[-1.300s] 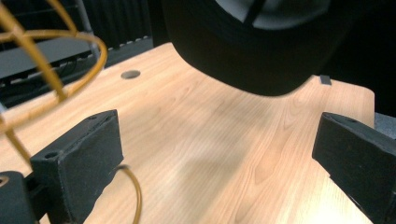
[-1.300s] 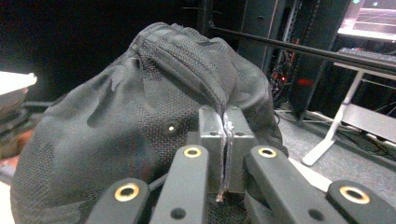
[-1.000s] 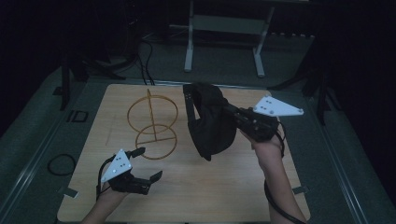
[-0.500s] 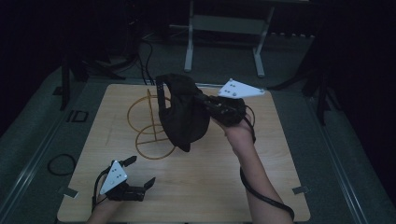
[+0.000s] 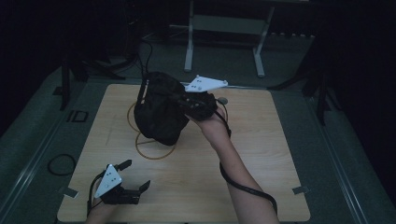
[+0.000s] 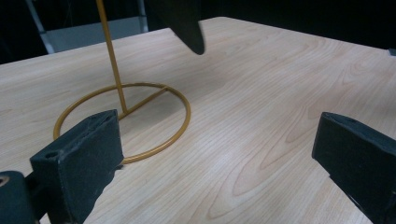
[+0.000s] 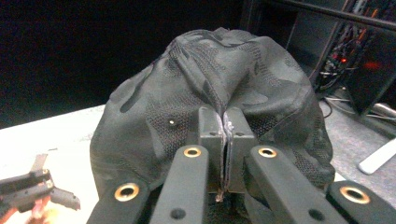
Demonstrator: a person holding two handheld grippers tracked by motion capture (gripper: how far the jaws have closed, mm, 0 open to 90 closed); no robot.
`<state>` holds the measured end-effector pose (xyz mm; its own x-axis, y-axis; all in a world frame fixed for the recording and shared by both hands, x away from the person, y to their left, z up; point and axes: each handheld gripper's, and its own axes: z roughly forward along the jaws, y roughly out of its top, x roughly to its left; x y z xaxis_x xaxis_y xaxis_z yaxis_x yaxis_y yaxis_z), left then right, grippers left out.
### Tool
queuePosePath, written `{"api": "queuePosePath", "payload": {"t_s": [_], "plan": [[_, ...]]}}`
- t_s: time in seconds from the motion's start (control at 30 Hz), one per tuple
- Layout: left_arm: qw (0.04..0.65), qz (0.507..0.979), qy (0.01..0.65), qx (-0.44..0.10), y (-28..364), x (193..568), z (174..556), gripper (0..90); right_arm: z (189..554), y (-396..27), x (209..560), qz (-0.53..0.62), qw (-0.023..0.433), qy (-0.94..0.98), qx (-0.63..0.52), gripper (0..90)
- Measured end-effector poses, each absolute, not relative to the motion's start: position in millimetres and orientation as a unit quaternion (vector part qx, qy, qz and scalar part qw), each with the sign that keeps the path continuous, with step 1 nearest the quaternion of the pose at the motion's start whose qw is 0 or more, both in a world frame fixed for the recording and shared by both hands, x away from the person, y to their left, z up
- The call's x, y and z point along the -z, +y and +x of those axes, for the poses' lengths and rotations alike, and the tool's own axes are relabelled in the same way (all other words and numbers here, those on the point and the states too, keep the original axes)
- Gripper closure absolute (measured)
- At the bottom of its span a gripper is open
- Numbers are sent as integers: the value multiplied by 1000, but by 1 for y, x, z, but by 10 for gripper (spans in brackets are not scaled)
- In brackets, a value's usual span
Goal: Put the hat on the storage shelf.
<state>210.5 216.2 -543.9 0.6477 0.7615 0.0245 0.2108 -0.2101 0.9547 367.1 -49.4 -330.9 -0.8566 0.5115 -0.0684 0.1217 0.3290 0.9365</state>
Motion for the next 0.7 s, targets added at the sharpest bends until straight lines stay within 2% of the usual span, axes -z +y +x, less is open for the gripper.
{"api": "queuePosePath", "payload": {"t_s": [0.7], "plan": [[542, 731, 331, -248, 219, 545, 211, 21, 390, -2, 351, 217, 149, 805, -532, 882]]}}
